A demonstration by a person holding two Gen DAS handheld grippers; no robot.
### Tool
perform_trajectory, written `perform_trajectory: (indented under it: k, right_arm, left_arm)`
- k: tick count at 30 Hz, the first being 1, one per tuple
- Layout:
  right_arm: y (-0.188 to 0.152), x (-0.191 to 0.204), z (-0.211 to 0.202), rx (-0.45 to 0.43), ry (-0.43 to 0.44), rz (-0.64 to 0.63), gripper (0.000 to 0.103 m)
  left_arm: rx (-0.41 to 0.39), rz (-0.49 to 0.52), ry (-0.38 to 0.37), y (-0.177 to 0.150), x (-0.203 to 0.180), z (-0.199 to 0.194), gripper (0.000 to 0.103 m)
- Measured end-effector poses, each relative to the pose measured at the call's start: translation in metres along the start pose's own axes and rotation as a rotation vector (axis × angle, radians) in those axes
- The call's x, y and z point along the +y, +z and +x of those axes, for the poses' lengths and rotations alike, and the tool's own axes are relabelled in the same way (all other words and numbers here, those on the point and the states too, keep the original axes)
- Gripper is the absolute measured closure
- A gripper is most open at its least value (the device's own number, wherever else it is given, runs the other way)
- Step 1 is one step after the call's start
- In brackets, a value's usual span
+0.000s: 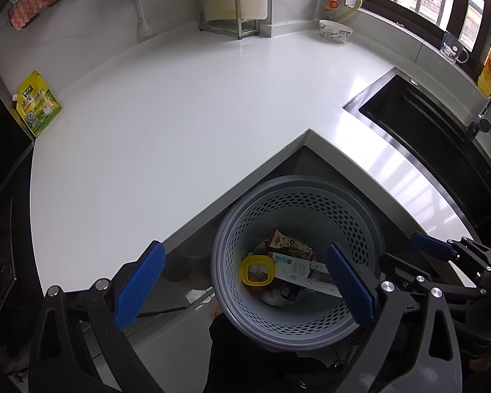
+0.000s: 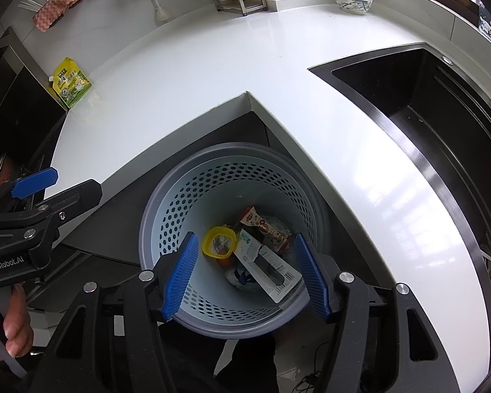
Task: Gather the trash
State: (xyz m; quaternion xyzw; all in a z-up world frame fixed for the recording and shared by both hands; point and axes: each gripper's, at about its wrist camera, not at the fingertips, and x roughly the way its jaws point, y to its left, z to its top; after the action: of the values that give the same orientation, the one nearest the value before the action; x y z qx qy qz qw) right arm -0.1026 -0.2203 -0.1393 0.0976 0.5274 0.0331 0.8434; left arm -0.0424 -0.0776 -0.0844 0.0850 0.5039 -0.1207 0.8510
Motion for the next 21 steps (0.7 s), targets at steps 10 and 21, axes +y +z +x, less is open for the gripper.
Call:
perform_trajectory:
  k: [10,21]
  right_arm:
    - [-0.0004,0.0013,0.0007,0.001,-0.002,0.001,0.044]
    - [-0.0013,0.0015,0.0026,0.003,-0.006,-0.005,0.044]
  left_arm:
    - [0.002,0.000,0.016,0.0004,-0.0005,0.0002,0.007]
    - [0.002,0.004,0.026,-0.0010,-0.0020,0.0004,0.007]
